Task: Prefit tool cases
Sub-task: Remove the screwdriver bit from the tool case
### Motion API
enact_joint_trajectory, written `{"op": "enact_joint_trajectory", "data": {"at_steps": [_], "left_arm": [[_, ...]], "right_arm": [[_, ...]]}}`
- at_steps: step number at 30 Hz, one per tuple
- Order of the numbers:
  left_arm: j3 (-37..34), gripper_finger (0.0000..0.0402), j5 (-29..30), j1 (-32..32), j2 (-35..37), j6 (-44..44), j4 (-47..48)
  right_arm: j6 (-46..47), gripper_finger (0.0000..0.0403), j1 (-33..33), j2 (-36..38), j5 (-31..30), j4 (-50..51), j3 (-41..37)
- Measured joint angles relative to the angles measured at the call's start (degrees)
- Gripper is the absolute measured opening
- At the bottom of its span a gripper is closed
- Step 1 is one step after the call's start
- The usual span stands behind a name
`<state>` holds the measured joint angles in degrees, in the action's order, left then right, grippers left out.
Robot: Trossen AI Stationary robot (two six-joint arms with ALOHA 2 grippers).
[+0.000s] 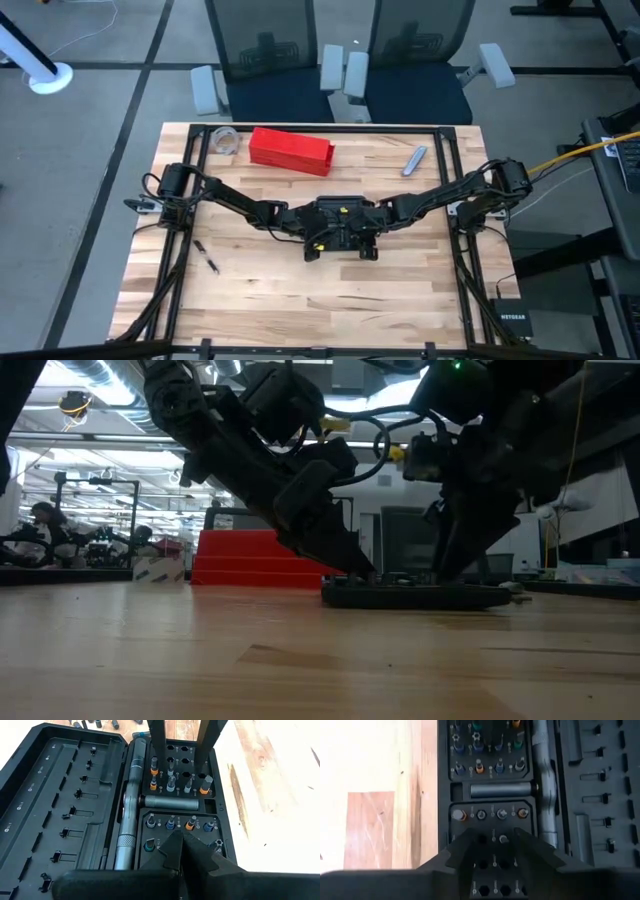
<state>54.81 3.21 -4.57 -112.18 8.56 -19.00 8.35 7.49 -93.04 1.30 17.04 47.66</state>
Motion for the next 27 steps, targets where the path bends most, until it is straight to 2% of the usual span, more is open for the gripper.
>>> {"op": "enact_joint_trajectory", "data": {"at_steps": [4, 12, 24, 27], "left_arm": [[0.0, 0.0000, 0.0, 0.0, 0.0, -0.1, 0.0], [0.0, 0.0000, 0.0, 0.0, 0.0, 0.0, 0.3], [0.0, 0.0000, 0.2, 0.1, 0.0, 0.1, 0.3], [0.0, 0.0000, 0.3, -0.1, 0.0, 0.1, 0.4]], "right_arm": [[0.1, 0.0109, 0.0, -1.4, -0.8, -0.2, -0.1], [1.9, 0.0010, 0.0, -2.5, -1.4, -0.3, 0.7], [3.4, 0.0003, -0.5, 0.4, -2.7, 4.9, 4.6], [4.4, 0.0002, -1.5, 3.7, -6.1, 12.2, 4.6]]}}
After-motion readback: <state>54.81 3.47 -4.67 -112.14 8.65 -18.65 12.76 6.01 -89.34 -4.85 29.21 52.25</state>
